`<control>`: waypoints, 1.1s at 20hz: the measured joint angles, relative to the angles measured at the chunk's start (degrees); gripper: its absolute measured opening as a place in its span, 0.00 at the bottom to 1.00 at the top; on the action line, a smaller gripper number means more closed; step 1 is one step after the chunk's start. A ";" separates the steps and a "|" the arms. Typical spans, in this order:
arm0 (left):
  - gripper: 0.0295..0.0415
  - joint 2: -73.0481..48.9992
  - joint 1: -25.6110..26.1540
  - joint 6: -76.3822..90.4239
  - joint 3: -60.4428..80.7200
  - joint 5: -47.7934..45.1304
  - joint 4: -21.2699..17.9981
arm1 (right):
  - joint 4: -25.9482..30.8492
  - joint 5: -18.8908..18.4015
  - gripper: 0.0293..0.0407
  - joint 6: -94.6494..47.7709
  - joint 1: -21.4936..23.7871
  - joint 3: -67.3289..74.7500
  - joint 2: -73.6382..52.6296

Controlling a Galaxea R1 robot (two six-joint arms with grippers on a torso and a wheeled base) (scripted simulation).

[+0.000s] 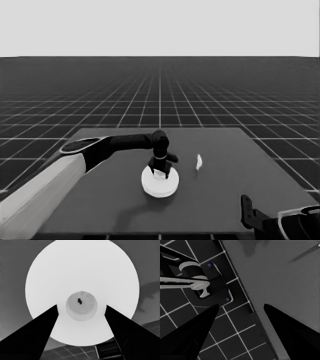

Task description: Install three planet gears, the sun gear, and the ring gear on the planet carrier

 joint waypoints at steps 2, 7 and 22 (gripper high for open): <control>0.45 0.00 0.00 1.00 0.00 0.00 0.00 | 0.00 0.00 0.81 0.00 0.00 0.00 0.00; 0.45 0.00 -0.01 3.50 0.00 0.00 0.00 | 0.00 0.00 0.81 0.00 0.00 0.00 0.00; 0.75 -0.68 -5.68 -23.41 2.89 1.30 -4.67 | 0.00 0.00 0.81 0.00 0.00 0.00 0.00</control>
